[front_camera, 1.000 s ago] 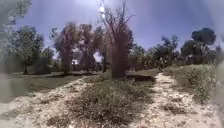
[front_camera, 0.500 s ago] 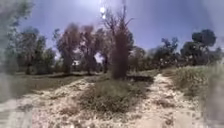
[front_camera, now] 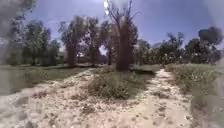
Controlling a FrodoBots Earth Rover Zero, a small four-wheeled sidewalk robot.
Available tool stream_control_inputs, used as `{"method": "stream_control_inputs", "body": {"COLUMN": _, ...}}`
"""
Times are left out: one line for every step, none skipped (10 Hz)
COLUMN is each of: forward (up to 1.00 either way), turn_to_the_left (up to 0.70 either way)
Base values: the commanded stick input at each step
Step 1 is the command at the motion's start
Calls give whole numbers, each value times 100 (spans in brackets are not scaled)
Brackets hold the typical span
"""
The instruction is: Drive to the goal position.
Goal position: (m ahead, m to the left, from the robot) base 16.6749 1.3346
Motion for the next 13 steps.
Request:
{"method": "stream_control_inputs", "body": {"forward": 0, "turn_to_the_left": 50}}
{"method": "stream_control_inputs", "body": {"forward": 0, "turn_to_the_left": 67}}
{"method": "stream_control_inputs", "body": {"forward": 0, "turn_to_the_left": 83}}
{"method": "stream_control_inputs", "body": {"forward": 76, "turn_to_the_left": 39}}
{"method": "stream_control_inputs", "body": {"forward": 85, "turn_to_the_left": 34}}
{"method": "stream_control_inputs", "body": {"forward": 85, "turn_to_the_left": 34}}
{"method": "stream_control_inputs", "body": {"forward": 85, "turn_to_the_left": 34}}
{"method": "stream_control_inputs", "body": {"forward": 85, "turn_to_the_left": 34}}
{"method": "stream_control_inputs", "body": {"forward": 85, "turn_to_the_left": 34}}
{"method": "stream_control_inputs", "body": {"forward": 85, "turn_to_the_left": 34}}
{"method": "stream_control_inputs", "body": {"forward": 85, "turn_to_the_left": 34}}
{"method": "stream_control_inputs", "body": {"forward": 85, "turn_to_the_left": 34}}
{"method": "stream_control_inputs", "body": {"forward": 85, "turn_to_the_left": 34}}
